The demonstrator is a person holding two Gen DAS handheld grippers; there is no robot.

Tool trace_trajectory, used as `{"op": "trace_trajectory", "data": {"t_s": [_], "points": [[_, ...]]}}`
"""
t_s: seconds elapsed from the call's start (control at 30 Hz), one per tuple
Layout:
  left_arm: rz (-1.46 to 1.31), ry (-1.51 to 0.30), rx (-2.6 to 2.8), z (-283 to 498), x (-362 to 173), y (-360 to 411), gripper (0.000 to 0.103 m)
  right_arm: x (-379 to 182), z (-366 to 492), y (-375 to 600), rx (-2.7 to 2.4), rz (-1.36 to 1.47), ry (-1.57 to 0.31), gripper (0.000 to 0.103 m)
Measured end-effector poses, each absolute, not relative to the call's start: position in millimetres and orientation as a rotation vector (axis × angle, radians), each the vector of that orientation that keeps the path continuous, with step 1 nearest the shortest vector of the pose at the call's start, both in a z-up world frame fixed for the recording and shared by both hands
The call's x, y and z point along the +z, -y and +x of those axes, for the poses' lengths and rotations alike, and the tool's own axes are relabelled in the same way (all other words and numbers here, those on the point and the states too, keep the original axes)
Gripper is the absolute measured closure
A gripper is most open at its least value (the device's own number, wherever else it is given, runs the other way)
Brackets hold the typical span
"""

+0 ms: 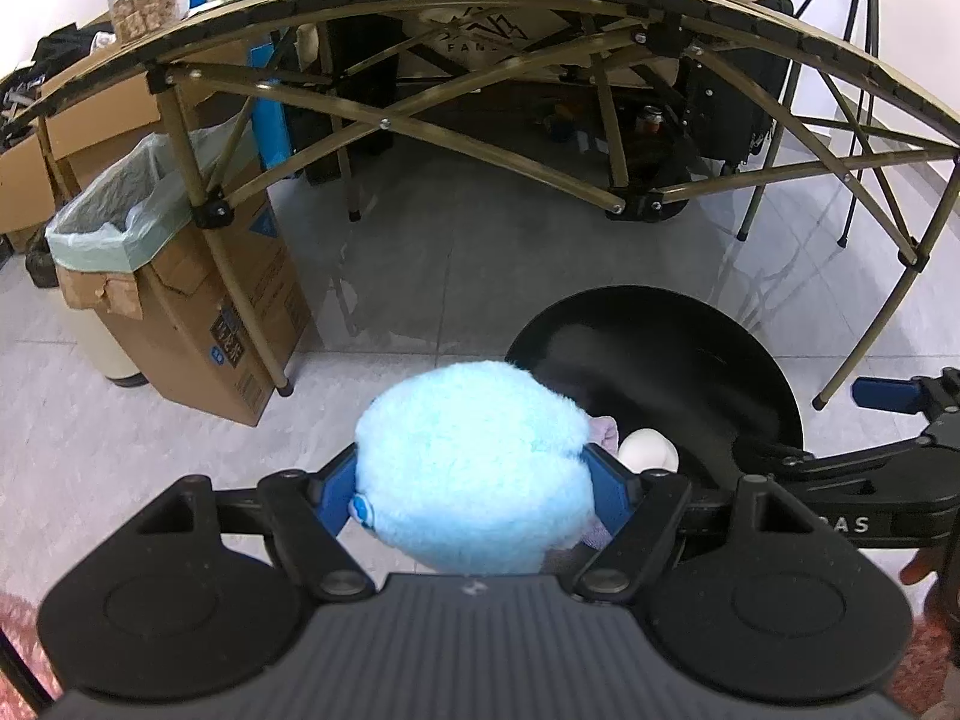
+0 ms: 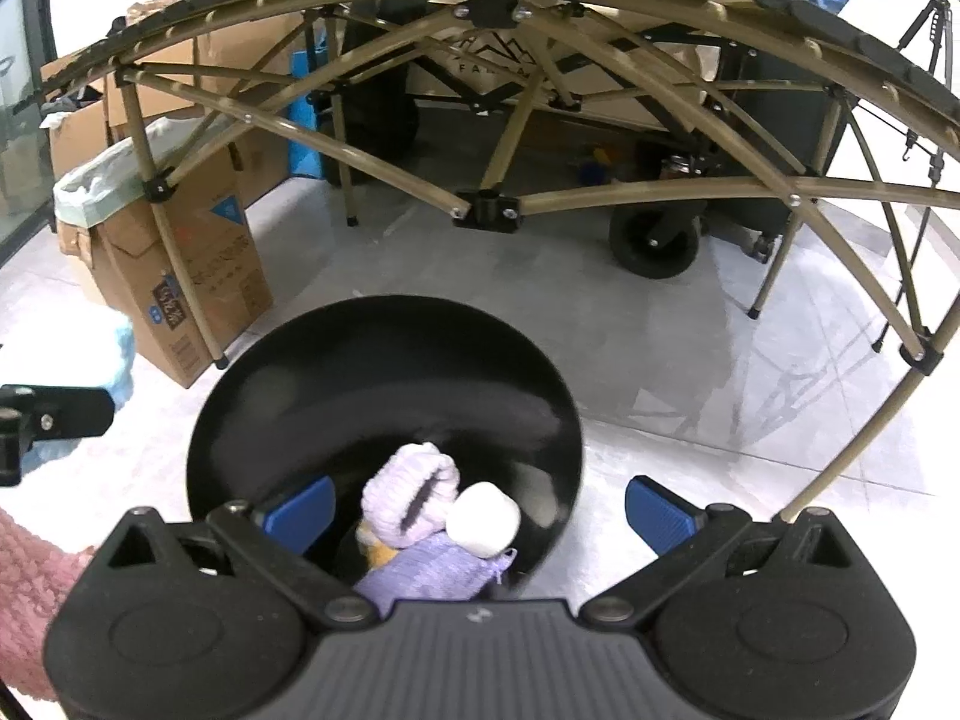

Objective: Collect trash
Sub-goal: 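Lower the blue plush into the bin and open the left tool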

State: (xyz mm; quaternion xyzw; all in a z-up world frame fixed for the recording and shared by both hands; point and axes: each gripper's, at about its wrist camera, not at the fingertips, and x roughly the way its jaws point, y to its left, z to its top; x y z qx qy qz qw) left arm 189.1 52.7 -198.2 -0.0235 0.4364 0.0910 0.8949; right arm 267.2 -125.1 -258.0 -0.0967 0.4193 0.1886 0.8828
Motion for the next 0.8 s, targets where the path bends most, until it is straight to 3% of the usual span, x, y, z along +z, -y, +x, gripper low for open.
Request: {"op": "trace_trajectory", "data": {"t_s": [0.8], "points": [[0.023, -0.965, 0.087, 247.4, -224.1, -3.2, 0.027, -246.5, 284.0, 195.4, 0.163, -0.111, -0.948, 0.000]]}}
